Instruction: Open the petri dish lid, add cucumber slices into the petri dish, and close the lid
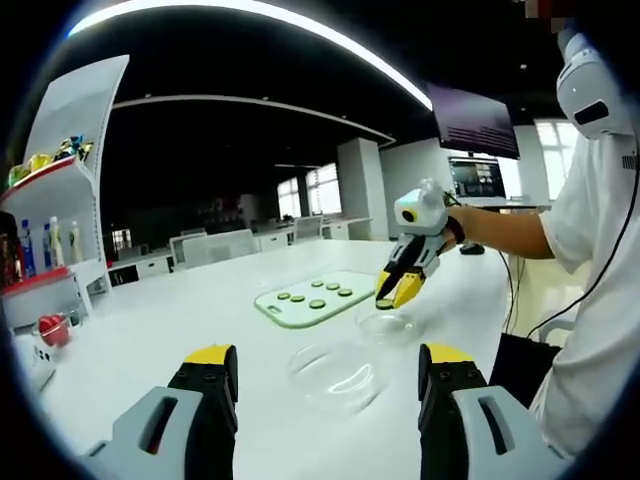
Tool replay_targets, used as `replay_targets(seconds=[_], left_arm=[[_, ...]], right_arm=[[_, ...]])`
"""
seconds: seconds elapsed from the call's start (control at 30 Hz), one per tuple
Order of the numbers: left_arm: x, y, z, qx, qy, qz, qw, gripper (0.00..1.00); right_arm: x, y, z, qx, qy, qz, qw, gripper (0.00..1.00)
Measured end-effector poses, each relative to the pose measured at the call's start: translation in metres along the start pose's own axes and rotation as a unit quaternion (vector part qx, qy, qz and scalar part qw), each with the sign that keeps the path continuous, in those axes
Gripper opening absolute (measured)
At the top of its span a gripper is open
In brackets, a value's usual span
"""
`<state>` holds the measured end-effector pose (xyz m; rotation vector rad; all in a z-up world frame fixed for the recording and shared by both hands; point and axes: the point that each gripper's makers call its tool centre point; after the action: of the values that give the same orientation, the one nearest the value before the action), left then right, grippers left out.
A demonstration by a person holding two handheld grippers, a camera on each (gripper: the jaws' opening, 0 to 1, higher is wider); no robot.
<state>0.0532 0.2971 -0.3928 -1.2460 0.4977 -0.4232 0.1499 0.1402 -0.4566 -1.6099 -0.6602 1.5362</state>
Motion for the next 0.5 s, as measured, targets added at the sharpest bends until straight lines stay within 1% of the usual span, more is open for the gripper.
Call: replay_targets(seconds=[0.5], left_arm=[[0.0005,0.0011,-0.0011,0.001,0.003,0.001,1.0000,0.73]], right_arm=[[0.0073,0.0103,0.0038,0.002,-0.002,0.017,0.9998,0.20]])
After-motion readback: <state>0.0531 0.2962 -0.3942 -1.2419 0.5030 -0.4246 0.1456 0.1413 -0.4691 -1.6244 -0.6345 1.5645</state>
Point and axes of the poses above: the point that each gripper's makers call its tool centre point, and the gripper's own axes: x roughly forward along the fingers, z roughly to its left, y roughly out of its underside, and after that the axes turned 8 degrees about x, right-handed
